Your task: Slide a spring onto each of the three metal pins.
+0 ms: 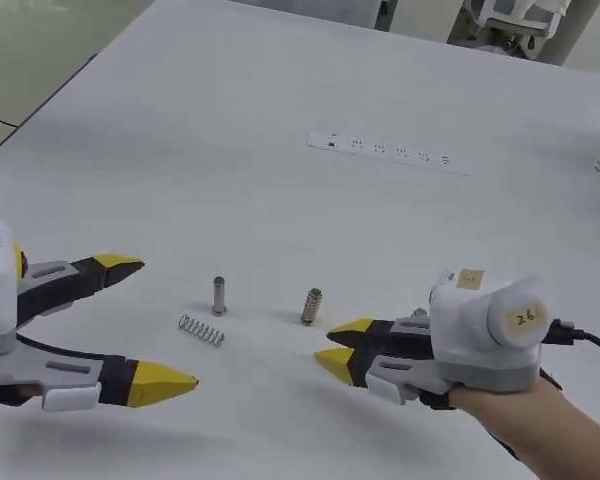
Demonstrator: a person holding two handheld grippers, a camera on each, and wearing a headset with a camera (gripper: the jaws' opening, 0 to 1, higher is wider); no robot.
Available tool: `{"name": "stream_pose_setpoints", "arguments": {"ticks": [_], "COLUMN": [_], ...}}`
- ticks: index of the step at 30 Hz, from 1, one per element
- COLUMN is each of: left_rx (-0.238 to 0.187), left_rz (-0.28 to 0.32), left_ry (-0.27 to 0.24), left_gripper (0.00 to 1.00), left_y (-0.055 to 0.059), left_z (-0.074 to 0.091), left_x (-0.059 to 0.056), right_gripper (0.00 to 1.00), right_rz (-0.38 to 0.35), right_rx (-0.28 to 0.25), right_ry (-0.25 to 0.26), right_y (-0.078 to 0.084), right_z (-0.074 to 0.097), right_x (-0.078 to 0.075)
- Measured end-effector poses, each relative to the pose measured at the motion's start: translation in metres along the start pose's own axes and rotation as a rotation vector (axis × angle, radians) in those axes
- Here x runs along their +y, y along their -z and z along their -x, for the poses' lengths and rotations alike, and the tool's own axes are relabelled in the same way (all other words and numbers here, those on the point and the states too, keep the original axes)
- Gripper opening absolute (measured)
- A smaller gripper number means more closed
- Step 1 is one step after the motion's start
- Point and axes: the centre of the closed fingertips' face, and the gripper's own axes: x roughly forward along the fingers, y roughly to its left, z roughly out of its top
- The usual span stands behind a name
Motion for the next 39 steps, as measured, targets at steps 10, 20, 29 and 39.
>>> {"name": "stream_pose_setpoints", "arguments": {"ticks": [10, 20, 29, 39], "left_rx": [-0.001, -0.005, -0.005, -0.007], "left_rz": [0.005, 0.002, 0.006, 0.004], "left_ry": [0.001, -0.001, -0.007, -0.012], "left_gripper": [0.94, 0.95, 0.95, 0.95], "left_y": [0.002, 0.001, 0.002, 0.002], "left_z": [0.001, 0.004, 0.008, 0.01], "left_x": [-0.001, -0.002, -0.001, 0.0], "right_gripper": [0.13, 0.12, 0.12, 0.12], "right_rz": [0.003, 0.046, 0.099, 0.226], "right_rx": [0.005, -0.019, -0.041, 0.009], "right_ry": [0.004, 0.0, -0.059, -0.131], "right_y": [0.0, -0.018, -0.045, -0.054], "right_z": [-0.001, -0.015, -0.039, -0.069], "right_x": [0.001, 0.01, 0.029, 0.054]}}
